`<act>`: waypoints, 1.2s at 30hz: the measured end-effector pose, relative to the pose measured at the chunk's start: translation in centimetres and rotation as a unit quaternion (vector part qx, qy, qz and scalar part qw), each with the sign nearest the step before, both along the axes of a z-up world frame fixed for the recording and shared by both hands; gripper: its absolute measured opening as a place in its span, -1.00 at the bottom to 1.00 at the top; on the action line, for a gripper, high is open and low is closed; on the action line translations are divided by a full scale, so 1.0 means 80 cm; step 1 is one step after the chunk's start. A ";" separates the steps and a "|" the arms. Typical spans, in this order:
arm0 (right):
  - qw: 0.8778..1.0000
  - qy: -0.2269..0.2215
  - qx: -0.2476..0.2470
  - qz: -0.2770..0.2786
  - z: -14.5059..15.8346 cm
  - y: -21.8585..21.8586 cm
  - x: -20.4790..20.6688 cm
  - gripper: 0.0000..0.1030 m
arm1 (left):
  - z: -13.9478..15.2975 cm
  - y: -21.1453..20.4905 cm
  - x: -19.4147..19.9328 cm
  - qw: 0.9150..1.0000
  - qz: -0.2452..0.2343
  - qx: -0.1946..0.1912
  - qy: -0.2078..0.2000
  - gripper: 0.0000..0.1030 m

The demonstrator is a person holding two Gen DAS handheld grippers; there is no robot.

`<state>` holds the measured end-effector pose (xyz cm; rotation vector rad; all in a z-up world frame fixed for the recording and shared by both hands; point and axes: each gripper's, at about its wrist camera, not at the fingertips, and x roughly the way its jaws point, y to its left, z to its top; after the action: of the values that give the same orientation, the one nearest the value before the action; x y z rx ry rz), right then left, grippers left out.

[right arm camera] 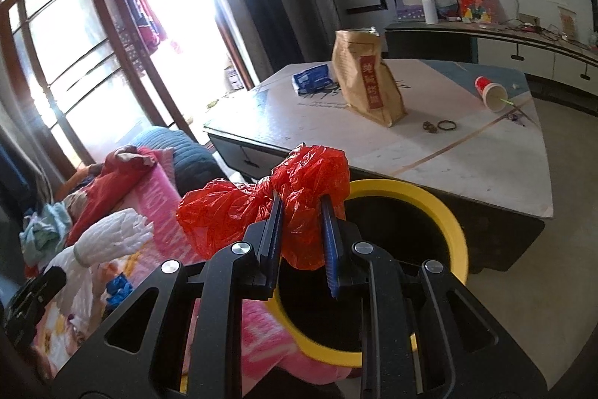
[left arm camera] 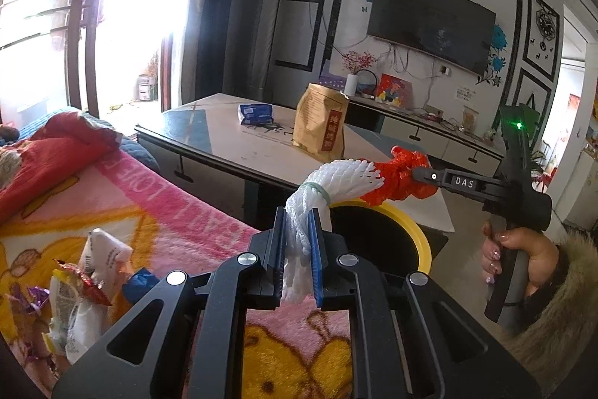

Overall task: Collect trash
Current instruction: 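Carry the foam net and red bag over the bin with both tools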

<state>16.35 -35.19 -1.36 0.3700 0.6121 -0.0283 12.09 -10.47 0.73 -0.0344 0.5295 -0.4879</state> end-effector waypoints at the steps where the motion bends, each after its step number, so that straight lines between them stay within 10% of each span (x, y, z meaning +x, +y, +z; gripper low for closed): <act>1: 1.000 0.001 0.000 -0.002 -0.001 -0.002 0.001 -0.73 | 0.000 -0.003 0.001 1.000 -0.002 0.001 0.000 -0.78; 36: 0.994 0.047 0.002 -0.095 -0.049 -0.072 0.012 -0.73 | -0.074 -0.116 0.048 0.994 -0.072 0.063 0.046 -0.78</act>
<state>17.32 -40.96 -5.26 0.4323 0.6692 -0.2268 15.92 -19.75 -5.16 0.1030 0.6552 -0.5954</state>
